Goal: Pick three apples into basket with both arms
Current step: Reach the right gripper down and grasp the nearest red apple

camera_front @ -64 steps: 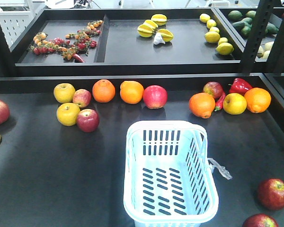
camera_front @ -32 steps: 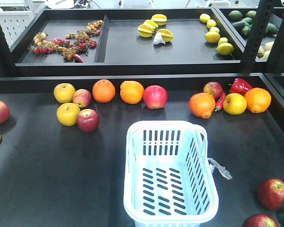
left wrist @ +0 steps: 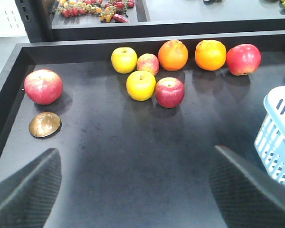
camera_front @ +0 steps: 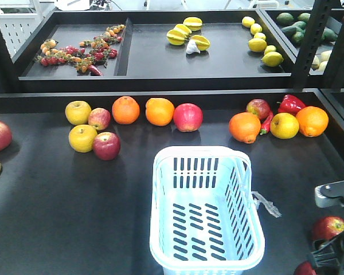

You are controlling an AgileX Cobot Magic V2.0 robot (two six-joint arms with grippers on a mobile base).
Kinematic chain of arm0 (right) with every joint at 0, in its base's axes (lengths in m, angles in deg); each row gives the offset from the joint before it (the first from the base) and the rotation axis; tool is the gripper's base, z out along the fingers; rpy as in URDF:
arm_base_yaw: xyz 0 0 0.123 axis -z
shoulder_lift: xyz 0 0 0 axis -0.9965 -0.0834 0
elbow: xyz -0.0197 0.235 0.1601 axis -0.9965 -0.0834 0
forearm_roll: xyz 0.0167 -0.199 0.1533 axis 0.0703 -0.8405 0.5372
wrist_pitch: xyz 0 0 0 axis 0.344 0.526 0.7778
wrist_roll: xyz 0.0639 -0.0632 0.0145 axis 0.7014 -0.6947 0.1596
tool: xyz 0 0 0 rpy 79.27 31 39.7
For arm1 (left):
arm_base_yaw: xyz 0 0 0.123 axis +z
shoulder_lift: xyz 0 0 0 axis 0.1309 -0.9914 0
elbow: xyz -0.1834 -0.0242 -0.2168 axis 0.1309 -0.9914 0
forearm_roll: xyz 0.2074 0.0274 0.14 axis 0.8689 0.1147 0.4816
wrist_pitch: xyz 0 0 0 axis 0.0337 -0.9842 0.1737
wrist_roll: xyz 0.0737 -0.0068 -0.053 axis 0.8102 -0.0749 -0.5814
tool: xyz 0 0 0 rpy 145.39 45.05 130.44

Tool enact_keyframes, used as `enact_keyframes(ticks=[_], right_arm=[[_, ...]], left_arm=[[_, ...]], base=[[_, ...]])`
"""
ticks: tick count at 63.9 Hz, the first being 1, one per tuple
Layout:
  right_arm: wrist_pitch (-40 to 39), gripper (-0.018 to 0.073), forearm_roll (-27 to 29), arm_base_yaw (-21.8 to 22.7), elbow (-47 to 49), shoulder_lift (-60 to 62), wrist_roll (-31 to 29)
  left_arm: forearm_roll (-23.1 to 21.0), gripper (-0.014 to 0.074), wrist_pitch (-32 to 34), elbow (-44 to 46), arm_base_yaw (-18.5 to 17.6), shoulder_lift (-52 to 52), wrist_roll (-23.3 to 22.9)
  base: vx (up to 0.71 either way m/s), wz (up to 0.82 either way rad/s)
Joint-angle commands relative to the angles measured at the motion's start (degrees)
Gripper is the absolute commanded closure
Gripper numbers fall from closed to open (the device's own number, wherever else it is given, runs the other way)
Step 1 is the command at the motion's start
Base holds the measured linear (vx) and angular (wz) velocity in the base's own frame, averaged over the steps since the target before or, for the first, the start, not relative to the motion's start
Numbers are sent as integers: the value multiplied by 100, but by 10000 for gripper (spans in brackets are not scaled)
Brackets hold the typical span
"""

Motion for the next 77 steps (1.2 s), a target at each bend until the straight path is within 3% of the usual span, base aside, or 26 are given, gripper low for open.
enact_keyframes(ticks=[1,32,55,77], right_arm=[[-269,-43,-9,7,177,-316,-61],[-1215,-35,-39,7,177,-2326,-61],[-1586,-15,-56,7,177,-2983,-61],[-1285,270,-60,7,284,-2962,-50]], left_arm=[[85,4,347,138,8,-30,-75],[85,4,347,138,8,-30,-75],[85,4,347,138,8,-30,-75],[85,4,343,138,8,-30,-75]], base=[[0,0],[0,0],[0,0],[0,0]])
